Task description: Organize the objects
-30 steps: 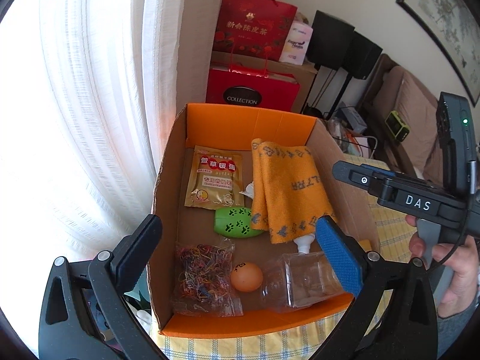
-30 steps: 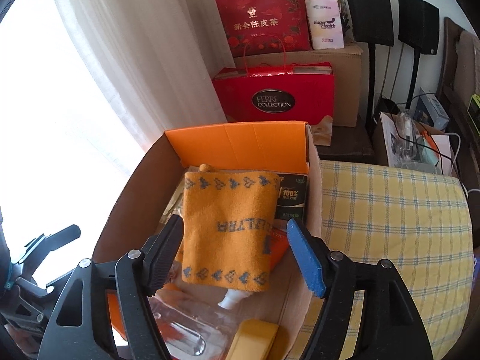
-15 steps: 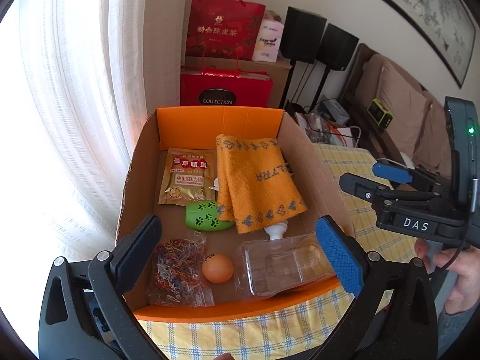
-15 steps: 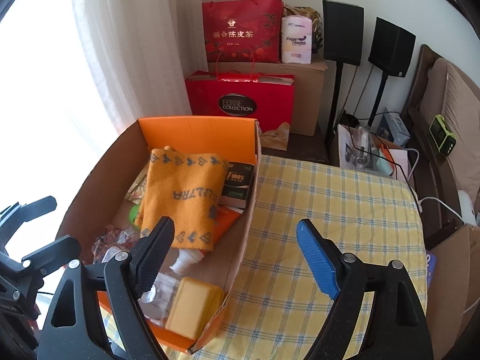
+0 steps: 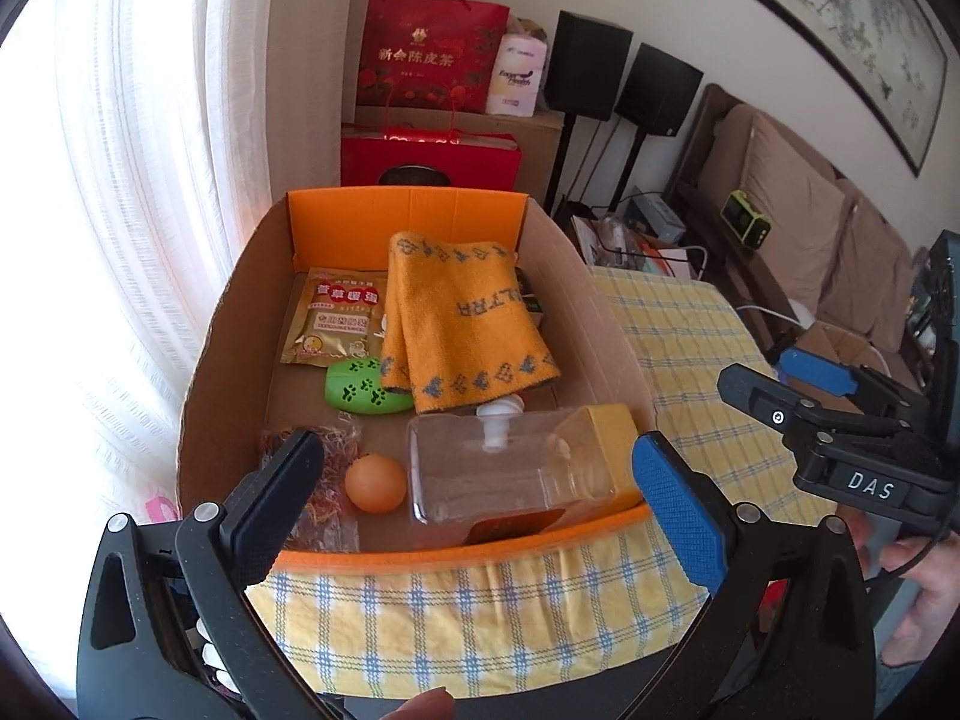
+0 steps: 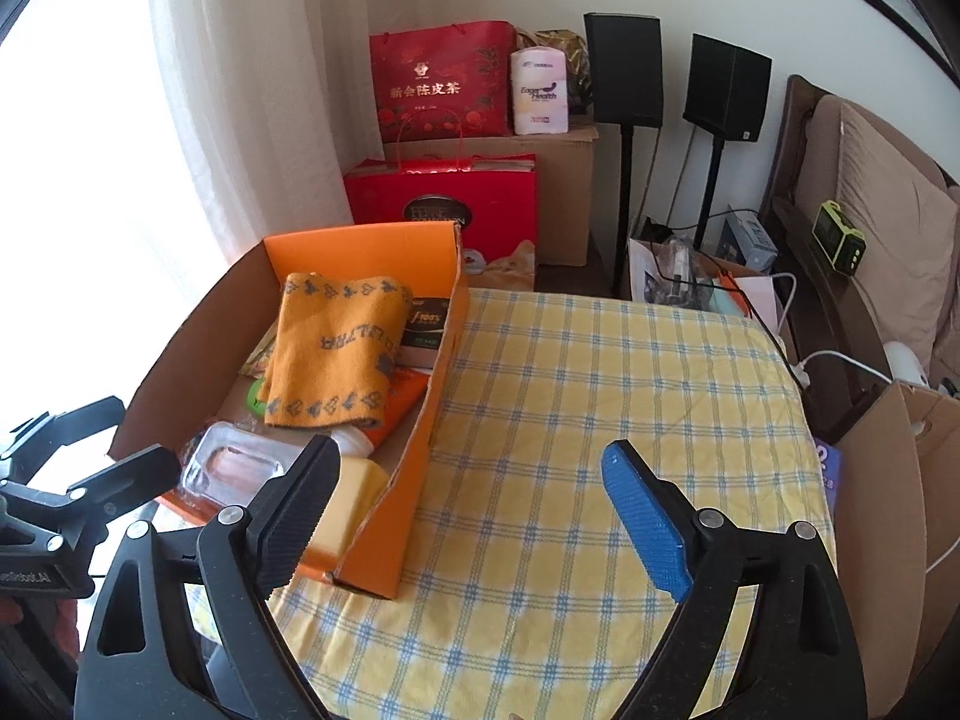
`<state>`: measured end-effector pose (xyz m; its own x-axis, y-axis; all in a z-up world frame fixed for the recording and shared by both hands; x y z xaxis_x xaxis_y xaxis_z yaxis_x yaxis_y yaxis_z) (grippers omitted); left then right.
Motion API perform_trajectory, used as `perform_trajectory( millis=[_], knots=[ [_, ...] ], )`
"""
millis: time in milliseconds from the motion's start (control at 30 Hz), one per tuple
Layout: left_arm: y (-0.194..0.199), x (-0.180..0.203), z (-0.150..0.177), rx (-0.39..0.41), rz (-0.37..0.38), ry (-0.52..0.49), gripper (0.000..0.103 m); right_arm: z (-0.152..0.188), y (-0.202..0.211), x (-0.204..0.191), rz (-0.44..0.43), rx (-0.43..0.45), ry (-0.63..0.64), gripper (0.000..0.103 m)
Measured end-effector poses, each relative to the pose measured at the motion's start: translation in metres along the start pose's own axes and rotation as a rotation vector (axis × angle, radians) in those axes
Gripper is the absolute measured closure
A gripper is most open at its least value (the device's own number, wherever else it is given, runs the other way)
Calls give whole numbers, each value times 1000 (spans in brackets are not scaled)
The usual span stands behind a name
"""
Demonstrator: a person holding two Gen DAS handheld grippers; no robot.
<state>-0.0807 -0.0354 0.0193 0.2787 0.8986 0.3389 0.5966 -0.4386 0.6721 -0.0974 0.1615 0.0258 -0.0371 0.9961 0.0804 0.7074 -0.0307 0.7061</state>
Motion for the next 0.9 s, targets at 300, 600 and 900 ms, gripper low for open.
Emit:
perform_trajectory(
  millis=[300,600,900],
  knots=[
    [11,22,16,20,21,-7,0,26,26,24,47,25,-44,4],
    [14,30,41,12,-9,6,0,52,51,35,101,56,-47,1],
    [12,38,64,-6,-37,7,0,78,77,43,189,107,-17,0]
  ],
)
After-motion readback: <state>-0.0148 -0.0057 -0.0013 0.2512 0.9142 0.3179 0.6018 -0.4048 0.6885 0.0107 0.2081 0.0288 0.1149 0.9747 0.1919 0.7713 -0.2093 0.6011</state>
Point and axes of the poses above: each gripper's, at about its wrist camera, not at the fingertips, and y roughly against the way its jaws point, x to its right, z to its underside, the point moved 2 cm from there along -y, roughly the way its jaws point, and after that the axes turned 13 degrees about z, right-handed, at the moved point
